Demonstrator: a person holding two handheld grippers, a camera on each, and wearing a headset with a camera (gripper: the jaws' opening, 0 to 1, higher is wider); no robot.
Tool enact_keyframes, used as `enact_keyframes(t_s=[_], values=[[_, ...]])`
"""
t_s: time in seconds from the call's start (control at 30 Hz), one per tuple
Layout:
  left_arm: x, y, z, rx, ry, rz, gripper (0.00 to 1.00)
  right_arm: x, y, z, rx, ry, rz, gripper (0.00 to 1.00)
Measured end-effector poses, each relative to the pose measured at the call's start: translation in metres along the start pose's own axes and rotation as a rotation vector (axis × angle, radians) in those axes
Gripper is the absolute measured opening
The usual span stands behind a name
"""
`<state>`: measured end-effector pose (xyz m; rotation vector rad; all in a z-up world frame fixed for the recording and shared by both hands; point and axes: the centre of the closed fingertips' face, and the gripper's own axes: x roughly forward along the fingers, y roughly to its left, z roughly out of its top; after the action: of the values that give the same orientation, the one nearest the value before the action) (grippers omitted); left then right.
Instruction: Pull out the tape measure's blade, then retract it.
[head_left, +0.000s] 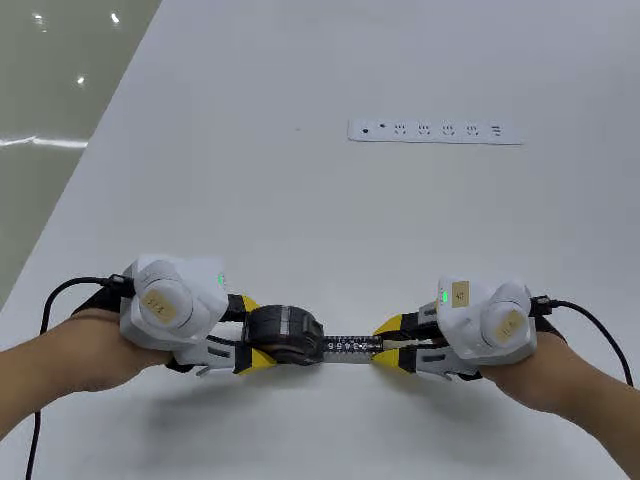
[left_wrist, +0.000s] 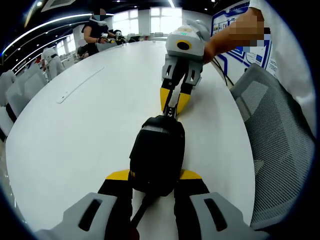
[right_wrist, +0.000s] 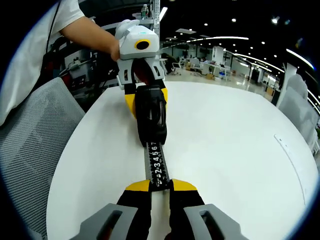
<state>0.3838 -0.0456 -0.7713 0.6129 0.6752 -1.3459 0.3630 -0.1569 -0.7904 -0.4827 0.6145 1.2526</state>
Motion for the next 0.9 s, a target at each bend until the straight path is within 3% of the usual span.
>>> enact_keyframes(t_s=[0.9], values=[[0.001,-0.001,0.001,0.004,-0.003,0.0,0.26,-0.037,-0.007,-0.032,0.016,0.055,-0.042,0.09]])
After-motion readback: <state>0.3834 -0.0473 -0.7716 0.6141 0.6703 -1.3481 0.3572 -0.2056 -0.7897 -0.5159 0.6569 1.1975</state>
